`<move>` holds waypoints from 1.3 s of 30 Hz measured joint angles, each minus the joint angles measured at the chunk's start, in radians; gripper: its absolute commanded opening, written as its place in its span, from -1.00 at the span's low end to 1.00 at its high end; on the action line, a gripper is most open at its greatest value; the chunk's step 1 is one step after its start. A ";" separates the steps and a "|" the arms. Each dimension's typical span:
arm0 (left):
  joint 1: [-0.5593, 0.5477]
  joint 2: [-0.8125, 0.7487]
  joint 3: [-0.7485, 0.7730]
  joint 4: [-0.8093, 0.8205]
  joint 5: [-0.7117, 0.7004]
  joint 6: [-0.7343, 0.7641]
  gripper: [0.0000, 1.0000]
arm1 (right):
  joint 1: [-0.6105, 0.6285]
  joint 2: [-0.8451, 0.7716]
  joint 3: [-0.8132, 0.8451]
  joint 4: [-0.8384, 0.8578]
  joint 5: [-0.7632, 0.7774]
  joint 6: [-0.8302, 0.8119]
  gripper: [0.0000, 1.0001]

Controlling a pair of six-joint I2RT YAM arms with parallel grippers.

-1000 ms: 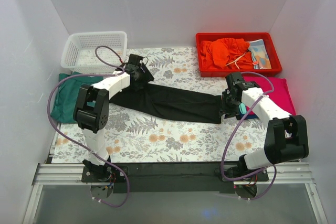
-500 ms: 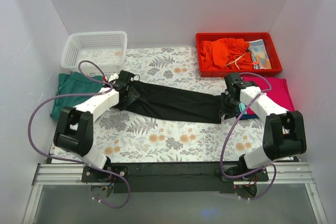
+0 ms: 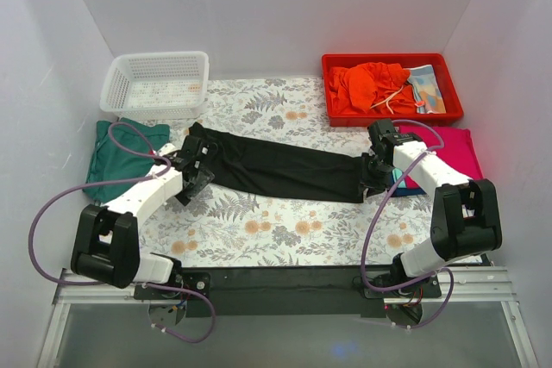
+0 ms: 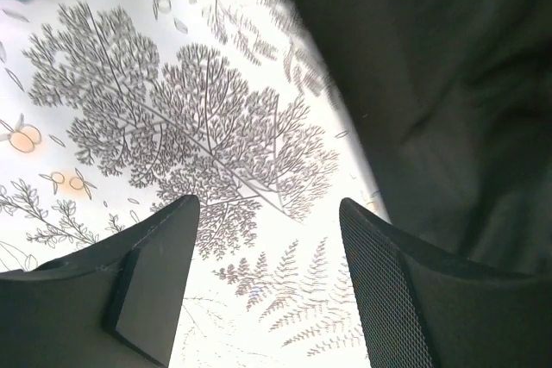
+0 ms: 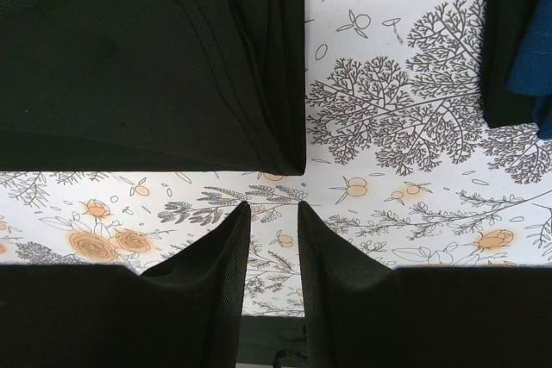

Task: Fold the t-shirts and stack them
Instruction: Fold the other side of the tshirt into a rectangle

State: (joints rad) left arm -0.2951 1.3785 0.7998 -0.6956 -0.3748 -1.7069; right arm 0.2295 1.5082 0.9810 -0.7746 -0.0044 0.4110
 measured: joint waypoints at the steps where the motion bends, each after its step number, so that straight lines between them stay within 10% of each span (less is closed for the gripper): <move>1: 0.005 -0.016 0.001 -0.002 -0.006 -0.001 0.30 | 0.000 0.000 0.000 0.001 -0.003 0.000 -0.32; 39: 0.111 0.278 0.306 0.255 0.058 0.133 0.29 | 0.000 0.038 0.000 0.019 -0.025 -0.018 -0.33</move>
State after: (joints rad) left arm -0.1844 1.6566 1.1061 -0.4408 -0.3164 -1.5742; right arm 0.2295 1.5459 0.9810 -0.7555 -0.0296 0.3935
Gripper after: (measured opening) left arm 0.644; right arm 0.337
